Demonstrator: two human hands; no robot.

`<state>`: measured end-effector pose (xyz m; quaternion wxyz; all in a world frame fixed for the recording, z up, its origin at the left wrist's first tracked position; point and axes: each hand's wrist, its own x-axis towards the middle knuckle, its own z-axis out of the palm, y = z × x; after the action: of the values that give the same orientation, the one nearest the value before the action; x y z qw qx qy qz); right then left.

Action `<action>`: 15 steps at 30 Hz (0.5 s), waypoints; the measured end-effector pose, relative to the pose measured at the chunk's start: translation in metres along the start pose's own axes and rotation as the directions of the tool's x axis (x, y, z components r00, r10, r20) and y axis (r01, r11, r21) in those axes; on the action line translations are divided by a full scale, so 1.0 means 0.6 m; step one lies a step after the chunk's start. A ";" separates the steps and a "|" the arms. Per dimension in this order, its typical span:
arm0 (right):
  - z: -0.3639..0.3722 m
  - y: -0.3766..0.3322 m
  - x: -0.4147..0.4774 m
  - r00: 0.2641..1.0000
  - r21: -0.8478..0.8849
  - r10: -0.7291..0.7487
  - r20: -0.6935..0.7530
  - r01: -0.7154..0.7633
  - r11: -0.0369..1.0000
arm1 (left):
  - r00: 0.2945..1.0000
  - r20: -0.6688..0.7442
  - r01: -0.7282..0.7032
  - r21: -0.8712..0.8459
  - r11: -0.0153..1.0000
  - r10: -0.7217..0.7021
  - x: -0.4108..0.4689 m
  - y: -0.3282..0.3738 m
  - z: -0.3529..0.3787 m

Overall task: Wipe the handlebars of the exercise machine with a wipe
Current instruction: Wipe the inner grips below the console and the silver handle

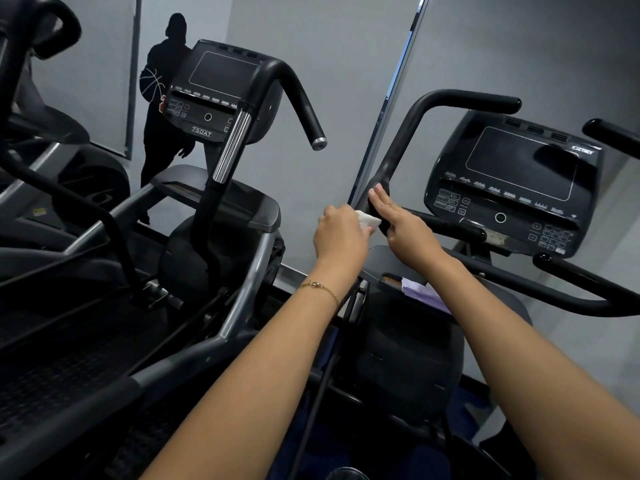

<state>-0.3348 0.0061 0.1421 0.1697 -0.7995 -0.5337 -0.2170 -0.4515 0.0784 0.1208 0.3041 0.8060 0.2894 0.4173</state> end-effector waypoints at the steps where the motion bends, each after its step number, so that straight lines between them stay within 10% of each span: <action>1: 0.000 0.000 0.000 1.000 0.003 0.003 0.008 -0.003 1.000 | 1.000 0.016 0.008 -0.015 1.000 -0.008 -0.004 -0.010 -0.001; 15: -0.005 -0.018 -0.002 0.995 -0.029 0.072 0.071 -0.070 0.997 | 0.969 0.241 0.098 -0.148 0.984 -0.061 -0.053 -0.066 -0.048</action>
<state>-0.3459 0.0077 0.1443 0.1474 -0.8275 -0.5077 -0.1889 -0.5001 0.0884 0.0895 0.4158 0.8109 0.2493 0.3277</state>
